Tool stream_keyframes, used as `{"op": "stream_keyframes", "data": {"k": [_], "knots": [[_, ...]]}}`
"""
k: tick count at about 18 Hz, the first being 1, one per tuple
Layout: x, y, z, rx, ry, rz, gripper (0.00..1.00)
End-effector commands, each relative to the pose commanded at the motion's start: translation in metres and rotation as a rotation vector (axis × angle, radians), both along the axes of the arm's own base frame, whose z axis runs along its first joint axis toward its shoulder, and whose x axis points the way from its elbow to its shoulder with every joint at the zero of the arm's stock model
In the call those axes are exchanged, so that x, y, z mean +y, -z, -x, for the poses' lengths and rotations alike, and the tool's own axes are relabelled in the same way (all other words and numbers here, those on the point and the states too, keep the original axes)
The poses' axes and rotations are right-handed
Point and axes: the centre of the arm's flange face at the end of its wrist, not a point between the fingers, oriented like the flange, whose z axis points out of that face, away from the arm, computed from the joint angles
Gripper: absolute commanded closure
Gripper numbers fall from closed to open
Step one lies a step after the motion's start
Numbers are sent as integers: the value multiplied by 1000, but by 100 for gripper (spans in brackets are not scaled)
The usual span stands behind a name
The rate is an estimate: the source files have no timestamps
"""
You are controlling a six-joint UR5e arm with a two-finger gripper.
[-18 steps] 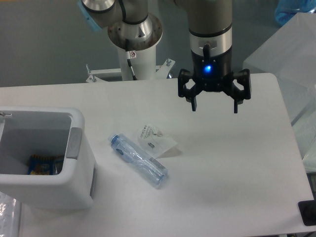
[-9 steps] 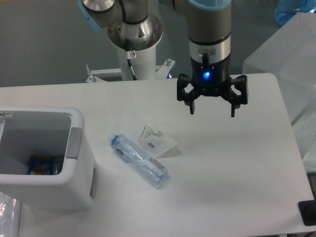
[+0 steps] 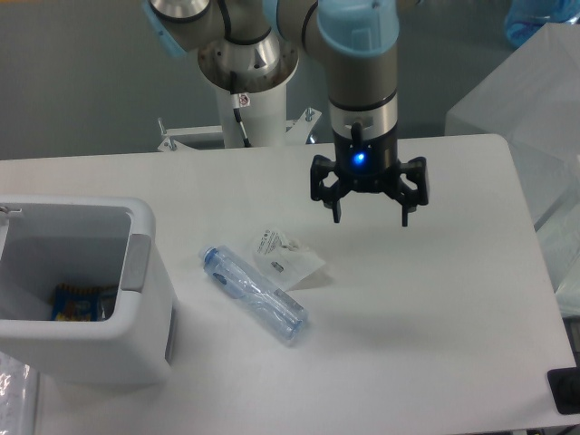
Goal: Place the trash in the trash can
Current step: 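Move the gripper down toward the white wrapper beside the bottle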
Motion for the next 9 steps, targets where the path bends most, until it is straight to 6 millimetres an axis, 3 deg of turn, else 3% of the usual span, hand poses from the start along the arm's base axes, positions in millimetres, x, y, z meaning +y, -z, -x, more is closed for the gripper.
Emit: {"op": "stream_keyframes", "data": {"k": [3,6,9], "knots": [[1,14,-5,-35,-34,2,0],[-1,41,-12,-93,-109,11,0],[7,61,-7,-148,-153,0,0]]}}
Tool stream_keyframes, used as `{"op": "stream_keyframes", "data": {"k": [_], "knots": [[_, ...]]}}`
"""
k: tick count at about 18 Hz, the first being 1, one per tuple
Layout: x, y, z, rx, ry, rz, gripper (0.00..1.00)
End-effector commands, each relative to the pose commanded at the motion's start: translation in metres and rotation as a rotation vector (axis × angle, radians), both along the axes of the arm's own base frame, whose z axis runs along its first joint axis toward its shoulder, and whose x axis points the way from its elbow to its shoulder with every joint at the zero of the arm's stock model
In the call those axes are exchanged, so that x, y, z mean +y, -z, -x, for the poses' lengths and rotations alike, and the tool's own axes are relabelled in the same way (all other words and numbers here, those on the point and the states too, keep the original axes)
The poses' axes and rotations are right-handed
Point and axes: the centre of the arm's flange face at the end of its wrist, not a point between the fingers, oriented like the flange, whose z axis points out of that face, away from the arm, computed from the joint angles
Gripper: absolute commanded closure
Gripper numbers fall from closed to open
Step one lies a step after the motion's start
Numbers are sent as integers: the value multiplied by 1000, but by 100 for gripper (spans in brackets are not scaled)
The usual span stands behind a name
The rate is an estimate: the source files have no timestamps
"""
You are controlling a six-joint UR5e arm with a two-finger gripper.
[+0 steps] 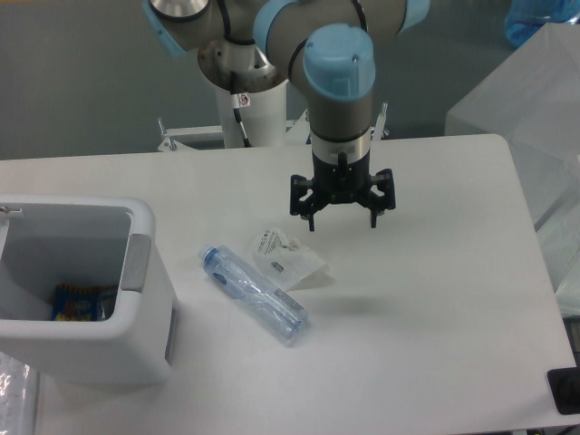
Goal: Place the trash in the trash can
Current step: 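Move the gripper down toward the white wrapper beside the bottle, then lower the gripper onto the white wrapper and close on it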
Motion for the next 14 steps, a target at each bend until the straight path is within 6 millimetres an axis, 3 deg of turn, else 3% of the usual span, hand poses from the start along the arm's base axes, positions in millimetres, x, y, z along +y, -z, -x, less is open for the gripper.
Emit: {"op": "stream_keyframes", "data": {"k": [3,9,14], "knots": [[12,40,2,-111,-14,-24,0],[21,55,14,-124,-164,-45,0],[16,88,13,-141,-240,15,0]]}}
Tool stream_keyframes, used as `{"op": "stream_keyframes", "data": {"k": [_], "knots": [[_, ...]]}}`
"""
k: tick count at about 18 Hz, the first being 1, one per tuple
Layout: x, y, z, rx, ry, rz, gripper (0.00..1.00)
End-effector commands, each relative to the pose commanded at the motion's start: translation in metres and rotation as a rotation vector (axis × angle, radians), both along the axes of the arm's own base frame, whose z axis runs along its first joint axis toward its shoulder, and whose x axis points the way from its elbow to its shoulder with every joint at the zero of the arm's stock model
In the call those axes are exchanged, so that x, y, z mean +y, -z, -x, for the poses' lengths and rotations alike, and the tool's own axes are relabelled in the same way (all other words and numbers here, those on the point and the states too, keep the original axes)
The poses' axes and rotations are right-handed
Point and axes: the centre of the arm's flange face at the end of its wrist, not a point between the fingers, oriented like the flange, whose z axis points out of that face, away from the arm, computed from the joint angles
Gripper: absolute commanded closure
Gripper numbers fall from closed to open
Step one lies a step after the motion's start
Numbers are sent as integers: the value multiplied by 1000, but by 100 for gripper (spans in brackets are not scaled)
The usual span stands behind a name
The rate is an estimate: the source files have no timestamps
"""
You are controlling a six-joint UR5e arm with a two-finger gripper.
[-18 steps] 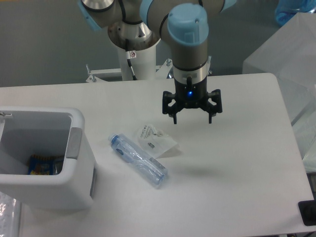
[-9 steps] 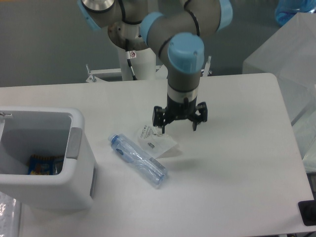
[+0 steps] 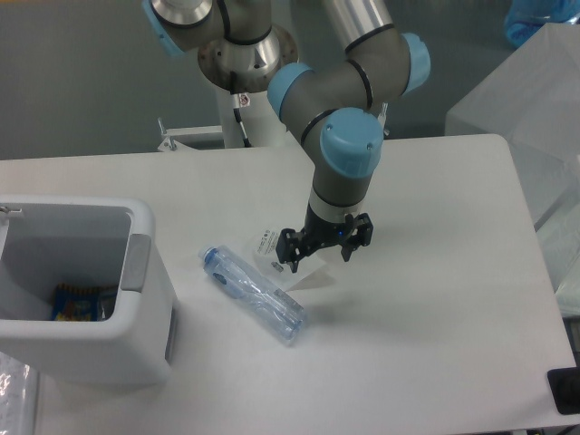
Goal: Place the trash in the trash can
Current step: 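Lower the gripper onto the white wrapper and close on it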
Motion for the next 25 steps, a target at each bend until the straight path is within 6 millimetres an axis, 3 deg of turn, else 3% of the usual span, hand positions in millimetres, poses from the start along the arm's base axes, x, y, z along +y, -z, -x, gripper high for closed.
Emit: {"op": "stream_keyframes", "data": {"k": [4,16,20,25], "knots": [[5,5,7,-5,-54,10,0],[-7,34,-11,-59,-63,52,0],[-2,49,-14,-77,-69,69,0],[2,53,-21,-70,-53,90,0]]}}
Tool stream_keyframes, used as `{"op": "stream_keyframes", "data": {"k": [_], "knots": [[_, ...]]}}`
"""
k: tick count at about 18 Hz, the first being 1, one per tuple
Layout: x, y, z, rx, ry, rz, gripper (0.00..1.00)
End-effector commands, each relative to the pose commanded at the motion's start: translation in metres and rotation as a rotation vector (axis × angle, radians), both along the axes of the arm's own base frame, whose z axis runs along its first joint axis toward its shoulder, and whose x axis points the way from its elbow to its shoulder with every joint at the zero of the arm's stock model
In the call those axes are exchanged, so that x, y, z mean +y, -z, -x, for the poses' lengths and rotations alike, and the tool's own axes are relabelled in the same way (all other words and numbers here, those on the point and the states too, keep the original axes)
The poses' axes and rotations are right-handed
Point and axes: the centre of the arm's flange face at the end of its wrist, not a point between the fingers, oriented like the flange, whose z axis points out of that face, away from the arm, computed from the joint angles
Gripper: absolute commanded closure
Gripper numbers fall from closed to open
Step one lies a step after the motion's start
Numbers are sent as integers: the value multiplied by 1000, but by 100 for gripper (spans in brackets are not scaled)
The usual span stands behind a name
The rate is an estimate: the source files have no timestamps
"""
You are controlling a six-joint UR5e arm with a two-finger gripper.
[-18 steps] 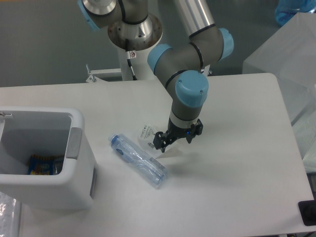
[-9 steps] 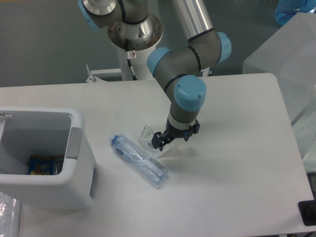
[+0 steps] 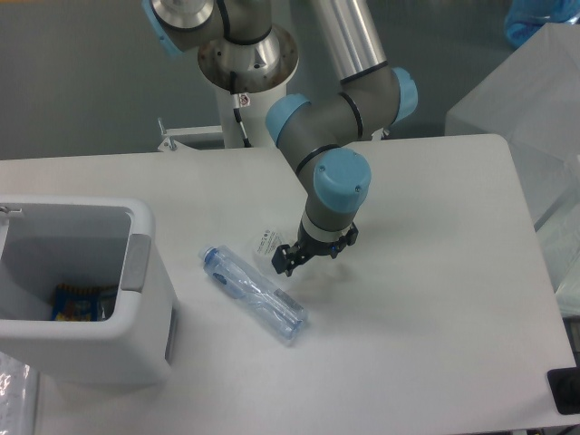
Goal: Place the trash in the trash can
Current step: 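Lower the gripper onto the white wrapper and close on it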
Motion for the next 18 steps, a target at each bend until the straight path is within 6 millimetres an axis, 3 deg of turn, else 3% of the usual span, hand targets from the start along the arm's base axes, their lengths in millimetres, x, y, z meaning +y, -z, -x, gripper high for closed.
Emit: {"op": "stream_keyframes", "data": {"k": [4,18], "knots": [[1,5,-5,5,9,22,9],[2,1,-5,7,20,21,66]]}}
